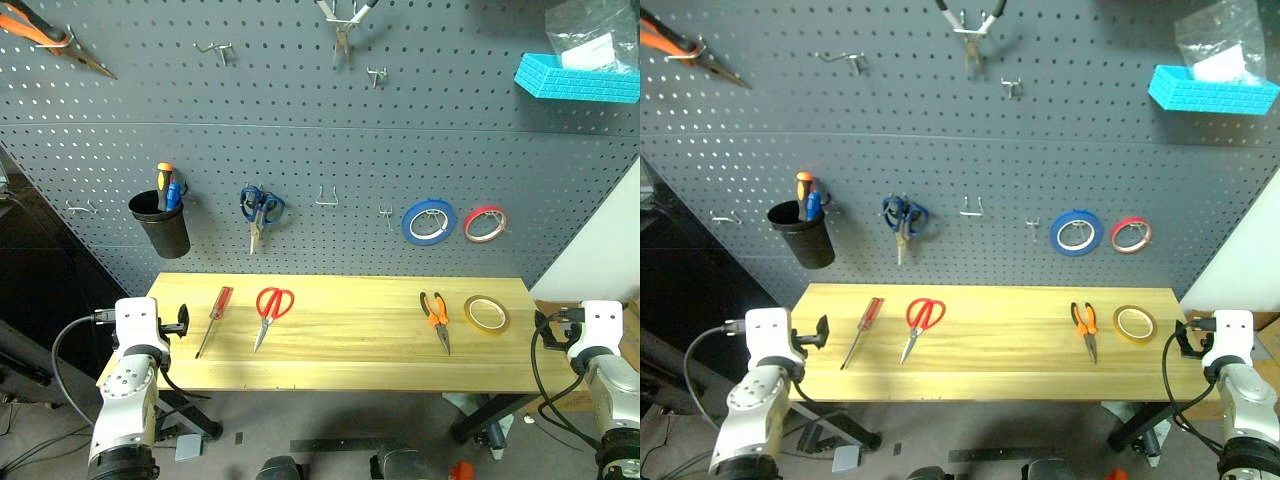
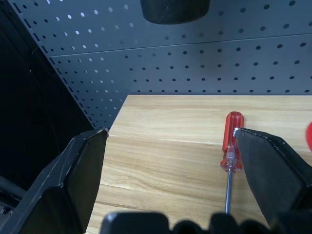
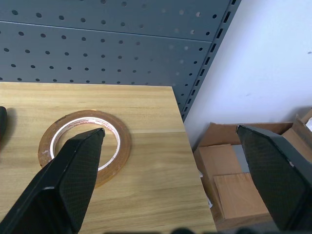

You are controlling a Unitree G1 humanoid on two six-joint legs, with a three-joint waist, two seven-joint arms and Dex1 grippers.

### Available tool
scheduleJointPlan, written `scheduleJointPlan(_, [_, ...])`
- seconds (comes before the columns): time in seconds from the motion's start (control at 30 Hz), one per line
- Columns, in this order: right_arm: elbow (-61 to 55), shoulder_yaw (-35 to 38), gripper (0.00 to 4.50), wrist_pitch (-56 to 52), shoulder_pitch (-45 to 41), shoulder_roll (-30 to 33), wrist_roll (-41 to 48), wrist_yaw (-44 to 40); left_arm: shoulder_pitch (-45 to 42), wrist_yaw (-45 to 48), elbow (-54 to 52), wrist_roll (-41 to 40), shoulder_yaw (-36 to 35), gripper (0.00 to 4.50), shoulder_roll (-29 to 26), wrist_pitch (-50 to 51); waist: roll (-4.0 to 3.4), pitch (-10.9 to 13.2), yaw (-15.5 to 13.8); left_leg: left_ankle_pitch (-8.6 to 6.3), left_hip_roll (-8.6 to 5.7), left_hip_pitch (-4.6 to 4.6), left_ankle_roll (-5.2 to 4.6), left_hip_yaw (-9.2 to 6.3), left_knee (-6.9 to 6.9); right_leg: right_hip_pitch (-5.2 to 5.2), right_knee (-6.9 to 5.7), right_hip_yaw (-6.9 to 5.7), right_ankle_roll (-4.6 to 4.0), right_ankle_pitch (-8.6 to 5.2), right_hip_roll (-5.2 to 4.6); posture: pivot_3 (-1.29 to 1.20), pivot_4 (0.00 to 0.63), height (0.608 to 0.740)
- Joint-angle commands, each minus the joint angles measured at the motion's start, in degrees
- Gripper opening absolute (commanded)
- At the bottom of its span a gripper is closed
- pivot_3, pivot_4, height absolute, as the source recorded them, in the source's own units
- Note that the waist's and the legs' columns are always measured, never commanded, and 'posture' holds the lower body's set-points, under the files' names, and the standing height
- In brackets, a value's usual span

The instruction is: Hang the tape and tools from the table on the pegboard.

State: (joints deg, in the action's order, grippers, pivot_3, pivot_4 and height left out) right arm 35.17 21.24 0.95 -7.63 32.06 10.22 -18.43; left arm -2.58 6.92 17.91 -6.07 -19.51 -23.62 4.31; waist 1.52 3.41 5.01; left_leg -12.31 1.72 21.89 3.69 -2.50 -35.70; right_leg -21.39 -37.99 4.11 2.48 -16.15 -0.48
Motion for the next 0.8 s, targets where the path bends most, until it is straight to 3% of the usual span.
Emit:
scheduleJointPlan(0.03, [-1.3,0.6,4.50,1.6,-1.3,0.5,0.3,0.2,0.2,-0.1,-1.7,1.0,-0.4,4.45,-1.5,-2.1,0.00,0.0,0.0,0.00,0.00,0.00,0.00,0.00,0.00,0.00,-0.01,0.00,0.00,0.00,0.00,-0.04,0.000,0.740])
scheduleJointPlan(0.2, [-1.6,0.1,4.50,1.6,-1.6,0.2,0.3,-0.2,1.2,-0.7,-2.0,2.2,-0.1,4.45,-1.2,-3.7,0.00,0.0,0.0,0.00,0.00,0.00,0.00,0.00,0.00,0.00,0.00,0.01,0.00,0.00,0.00,-0.05,0.000,0.740])
scheduleJointPlan(0.37, [-3.2,-0.4,4.50,-0.2,-0.8,-0.3,0.4,-0.7,1.3,0.4,-4.3,-1.6,-1.1,4.45,0.1,3.2,-0.01,0.0,0.0,0.00,0.00,0.00,0.00,0.00,-0.01,0.01,-0.01,0.00,0.01,0.01,0.00,-0.05,0.005,0.740])
scheduleJointPlan(0.6, [-16.0,-1.1,4.50,-4.9,0.4,-2.0,2.3,-1.2,0.9,0.6,-15.6,-0.6,1.8,4.45,0.4,8.0,-0.06,0.3,0.0,0.00,0.02,0.01,0.00,0.00,-0.03,0.00,-0.03,0.03,-0.03,-0.01,0.00,-0.09,0.055,0.740])
scheduleJointPlan(0.8, [-22.3,-5.6,4.50,-14.0,0.7,-0.7,-0.7,-2.0,-2.5,4.1,-20.9,1.8,8.8,4.45,-0.4,12.9,-0.37,1.8,0.0,0.00,0.01,-0.03,0.00,0.00,-0.08,0.05,-0.02,0.04,-0.07,-0.04,0.00,-0.11,0.126,0.740])
